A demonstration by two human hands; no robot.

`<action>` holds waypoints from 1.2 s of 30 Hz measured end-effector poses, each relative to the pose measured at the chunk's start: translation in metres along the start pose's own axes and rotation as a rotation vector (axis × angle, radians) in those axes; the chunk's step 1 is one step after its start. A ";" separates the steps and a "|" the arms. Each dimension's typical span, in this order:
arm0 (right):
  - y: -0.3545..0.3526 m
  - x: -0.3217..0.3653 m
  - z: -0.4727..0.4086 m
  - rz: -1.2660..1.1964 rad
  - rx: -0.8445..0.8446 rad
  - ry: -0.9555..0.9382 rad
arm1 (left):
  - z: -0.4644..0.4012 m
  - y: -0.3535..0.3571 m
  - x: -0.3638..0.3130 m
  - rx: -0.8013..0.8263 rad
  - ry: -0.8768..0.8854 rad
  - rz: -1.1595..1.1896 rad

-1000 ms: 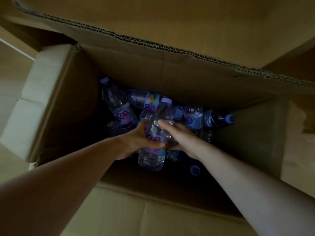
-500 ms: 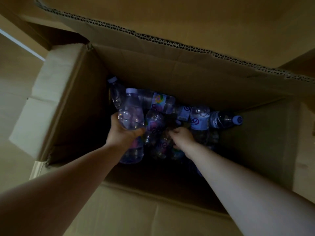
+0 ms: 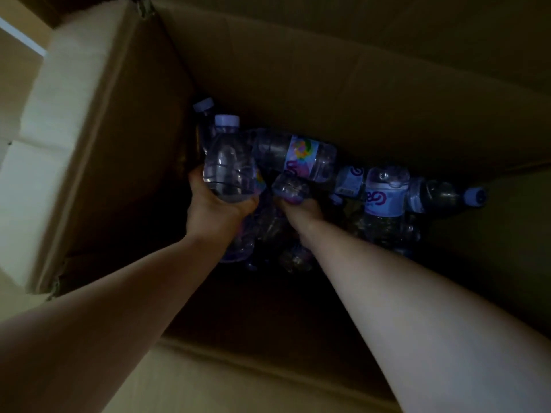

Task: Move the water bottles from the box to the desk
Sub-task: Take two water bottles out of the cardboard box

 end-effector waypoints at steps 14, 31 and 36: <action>-0.054 -0.063 0.033 -0.837 -0.125 0.514 | 0.008 0.023 -0.018 0.062 -0.030 -0.081; -0.062 -0.004 0.023 1.653 0.146 -0.589 | 0.002 0.027 -0.001 0.126 -0.014 -0.150; -0.054 -0.010 0.022 1.591 0.227 -0.548 | 0.005 0.030 0.011 0.124 -0.029 -0.159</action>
Point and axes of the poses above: each hand's wrist, its own z-axis away from the middle knuckle, its own y-axis out of the palm, x = y × z, the point moved 5 cm from there along -z, towards the middle knuckle
